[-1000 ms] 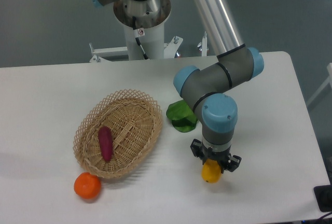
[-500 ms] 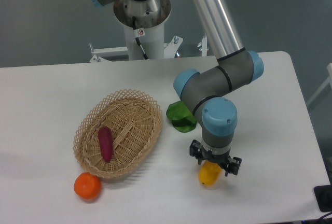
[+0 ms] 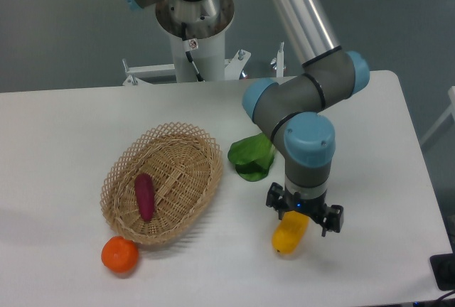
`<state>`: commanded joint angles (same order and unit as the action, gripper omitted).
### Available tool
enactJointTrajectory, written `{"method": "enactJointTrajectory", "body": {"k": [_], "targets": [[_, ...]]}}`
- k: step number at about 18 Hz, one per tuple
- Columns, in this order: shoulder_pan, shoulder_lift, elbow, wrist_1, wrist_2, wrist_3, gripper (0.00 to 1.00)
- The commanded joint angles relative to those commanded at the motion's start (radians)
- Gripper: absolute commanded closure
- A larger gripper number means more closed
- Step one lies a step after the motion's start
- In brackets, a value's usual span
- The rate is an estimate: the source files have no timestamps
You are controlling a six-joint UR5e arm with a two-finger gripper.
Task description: Place the mango on the table
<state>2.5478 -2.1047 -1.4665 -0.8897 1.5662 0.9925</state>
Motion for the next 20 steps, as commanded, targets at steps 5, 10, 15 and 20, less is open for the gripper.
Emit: {"method": "enactJointTrajectory", "body": {"k": [5, 10, 15, 20], "targets": [[0.058, 0.014, 0.000, -0.003, -0.043, 0.135, 0.00], [0.100, 0.025, 0.002, -0.005, -0.034, 0.187, 0.00], [0.126, 0.040, 0.015, -0.087, -0.034, 0.271, 0.00], [0.134, 0.035, 0.090, -0.253, -0.031, 0.327, 0.00]]}}
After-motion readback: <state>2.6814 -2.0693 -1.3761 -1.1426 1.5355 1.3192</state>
